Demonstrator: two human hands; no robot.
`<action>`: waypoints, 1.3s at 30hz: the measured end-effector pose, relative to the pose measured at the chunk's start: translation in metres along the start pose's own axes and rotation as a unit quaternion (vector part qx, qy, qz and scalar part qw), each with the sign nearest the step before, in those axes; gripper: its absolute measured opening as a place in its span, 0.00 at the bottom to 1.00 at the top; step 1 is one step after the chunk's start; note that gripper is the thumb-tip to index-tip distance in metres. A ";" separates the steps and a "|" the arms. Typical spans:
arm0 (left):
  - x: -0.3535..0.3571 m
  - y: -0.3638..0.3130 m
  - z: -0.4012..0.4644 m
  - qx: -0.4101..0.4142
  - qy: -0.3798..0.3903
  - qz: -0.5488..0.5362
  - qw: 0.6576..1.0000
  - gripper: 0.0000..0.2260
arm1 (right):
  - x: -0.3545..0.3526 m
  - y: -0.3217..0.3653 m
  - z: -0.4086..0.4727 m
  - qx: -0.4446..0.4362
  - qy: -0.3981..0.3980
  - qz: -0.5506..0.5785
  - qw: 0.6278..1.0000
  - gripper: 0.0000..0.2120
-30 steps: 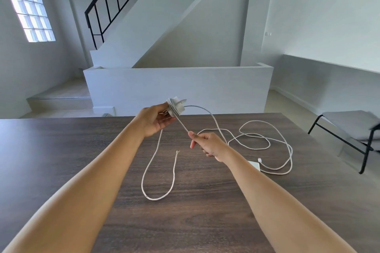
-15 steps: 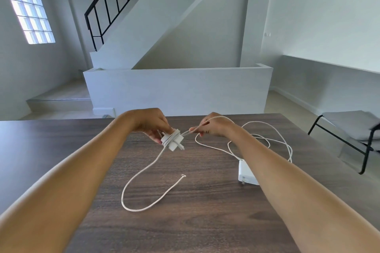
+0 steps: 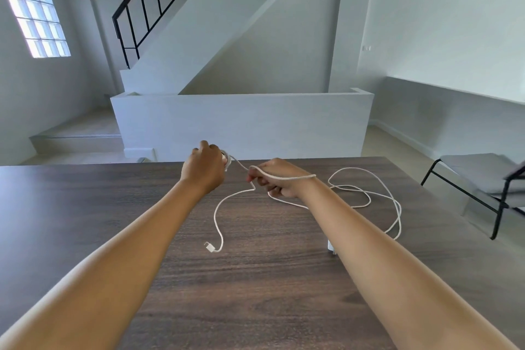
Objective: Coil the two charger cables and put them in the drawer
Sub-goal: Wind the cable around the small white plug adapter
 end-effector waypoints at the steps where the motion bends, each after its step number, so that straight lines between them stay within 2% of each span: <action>1: -0.002 0.003 0.000 -0.024 -0.015 -0.023 0.999 0.14 | 0.004 -0.001 0.000 0.009 0.002 0.046 0.999 0.11; 5: -0.007 0.013 -0.001 -0.086 -0.057 -0.146 0.984 0.16 | 0.020 -0.008 -0.003 0.048 0.005 0.187 0.981 0.10; 9: -0.007 0.026 -0.002 -0.204 -0.024 -0.292 0.934 0.16 | 0.036 -0.013 -0.009 0.069 0.026 0.252 0.965 0.10; 11: 0.002 0.031 -0.003 -0.283 0.021 -0.377 0.882 0.14 | 0.040 -0.016 -0.011 0.062 0.039 0.233 0.970 0.10; 13: 0.021 0.037 -0.004 -0.352 0.084 -0.492 0.792 0.12 | 0.040 -0.020 -0.012 0.050 0.054 0.194 0.978 0.09; 15: 0.032 0.034 -0.004 -0.374 0.147 -0.598 0.693 0.10 | 0.036 -0.026 -0.014 0.041 0.066 0.168 0.983 0.09; 16: 0.033 0.031 -0.003 -0.372 0.172 -0.630 0.659 0.08 | 0.033 -0.029 -0.015 0.038 0.069 0.160 0.984 0.10; 18: 0.031 0.024 -0.002 -0.350 0.216 -0.670 0.618 0.06 | 0.025 -0.034 -0.016 0.031 0.066 0.135 0.988 0.11; 21: 0.026 0.012 -0.005 -0.308 0.287 -0.694 0.584 0.03 | 0.016 -0.042 -0.018 0.021 0.052 0.088 0.995 0.13; 24: 0.020 0.000 -0.014 -0.251 0.378 -0.702 0.549 0.06 | 0.013 -0.049 -0.018 0.014 0.055 0.063 0.996 0.17; 29: 0.011 -0.008 -0.031 -0.155 0.475 -0.665 0.555 0.08 | 0.006 -0.052 -0.016 -0.001 0.065 -0.005 0.998 0.23; 31: 0.008 -0.010 -0.041 -0.110 0.538 -0.624 0.556 0.17 | -0.001 -0.048 -0.015 -0.023 0.072 -0.047 0.996 0.25; 32: 0.008 -0.009 -0.044 -0.087 0.564 -0.595 0.566 0.22 | -0.006 -0.045 -0.014 -0.033 0.070 -0.078 0.994 0.25; 34: 0.006 -0.007 -0.052 -0.046 0.610 -0.523 0.594 0.24 | -0.018 -0.040 -0.009 -0.056 0.054 -0.171 0.982 0.28; 37: 0.004 -0.009 -0.067 -0.005 0.678 -0.368 0.637 0.22 | -0.030 -0.041 0.002 -0.071 0.043 -0.266 0.960 0.34; 39: 0.008 -0.009 -0.070 -0.002 0.692 -0.262 0.672 0.18 | -0.035 -0.041 0.003 -0.053 0.046 -0.277 0.958 0.33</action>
Point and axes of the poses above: each hand's wrist, its own z-axis towards the middle knuckle, its own x-axis out of the palm, y = z × x, the point moved 8 cm from there along z, towards the middle knuckle, and after that the axes turned 15 degrees about -x, right-handed, at the moved point
